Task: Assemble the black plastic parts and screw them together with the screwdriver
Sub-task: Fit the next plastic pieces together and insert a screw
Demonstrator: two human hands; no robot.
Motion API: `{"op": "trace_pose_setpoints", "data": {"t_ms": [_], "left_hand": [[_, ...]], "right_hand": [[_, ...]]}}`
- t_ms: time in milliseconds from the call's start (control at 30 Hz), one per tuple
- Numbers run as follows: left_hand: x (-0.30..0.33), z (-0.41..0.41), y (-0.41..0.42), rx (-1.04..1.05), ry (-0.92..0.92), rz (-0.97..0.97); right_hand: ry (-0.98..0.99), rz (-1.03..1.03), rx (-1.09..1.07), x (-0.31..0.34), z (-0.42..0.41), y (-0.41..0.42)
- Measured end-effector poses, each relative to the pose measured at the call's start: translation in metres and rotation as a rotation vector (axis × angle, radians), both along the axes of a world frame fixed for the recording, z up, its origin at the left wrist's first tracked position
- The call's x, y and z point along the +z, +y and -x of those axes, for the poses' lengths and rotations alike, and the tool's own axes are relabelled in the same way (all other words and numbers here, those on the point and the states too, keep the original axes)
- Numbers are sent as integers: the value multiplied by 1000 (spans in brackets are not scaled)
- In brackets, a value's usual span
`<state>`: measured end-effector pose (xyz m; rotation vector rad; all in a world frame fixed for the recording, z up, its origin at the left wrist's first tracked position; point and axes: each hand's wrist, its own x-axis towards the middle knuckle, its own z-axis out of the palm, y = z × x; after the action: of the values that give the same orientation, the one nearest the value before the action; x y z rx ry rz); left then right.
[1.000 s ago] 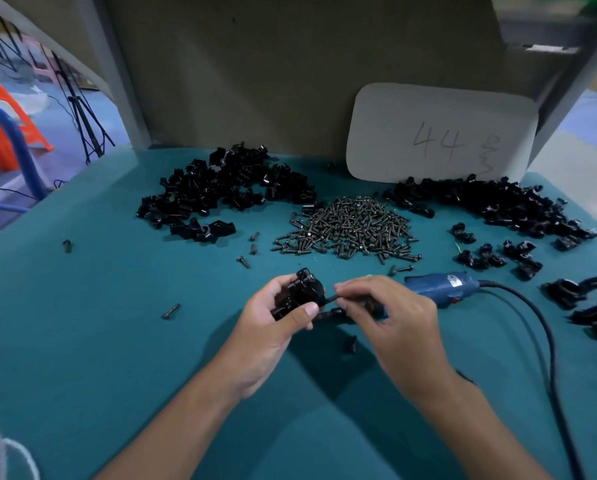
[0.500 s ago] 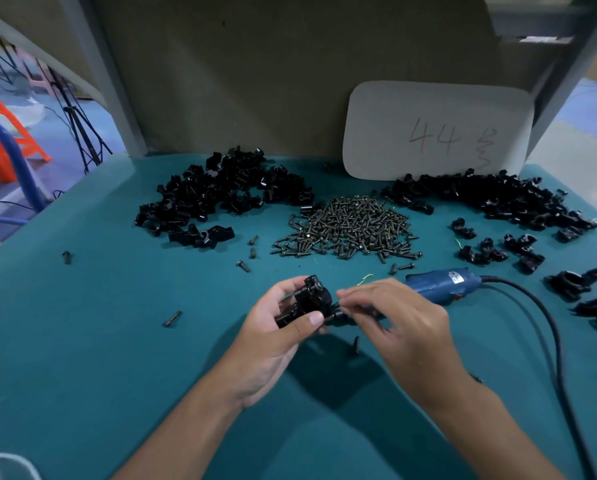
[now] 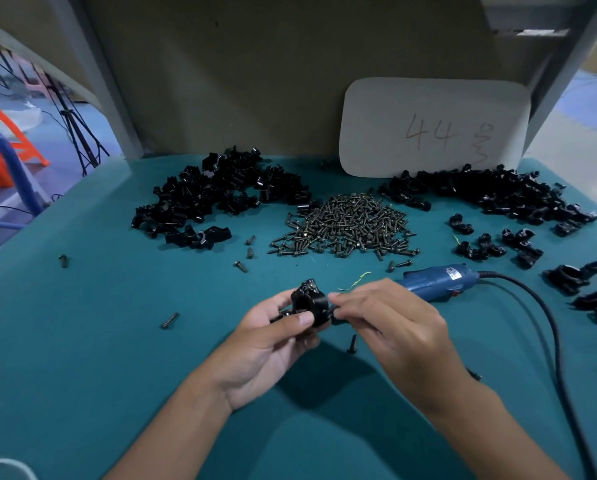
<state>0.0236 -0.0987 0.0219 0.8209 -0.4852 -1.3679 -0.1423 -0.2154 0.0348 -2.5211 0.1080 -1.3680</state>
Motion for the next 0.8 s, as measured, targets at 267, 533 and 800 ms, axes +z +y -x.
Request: {"op": "trace_pose_setpoints", "data": {"t_ms": [267, 533, 800], "left_hand": [[2, -8, 5, -221, 146, -37], [4, -8, 8, -297, 257, -48], [2, -5, 5, -220, 201, -25]], "right_hand": [[53, -201, 190, 3, 4, -6], [28, -215, 256, 2, 4, -1], [113, -295, 75, 0, 3, -3]]}}
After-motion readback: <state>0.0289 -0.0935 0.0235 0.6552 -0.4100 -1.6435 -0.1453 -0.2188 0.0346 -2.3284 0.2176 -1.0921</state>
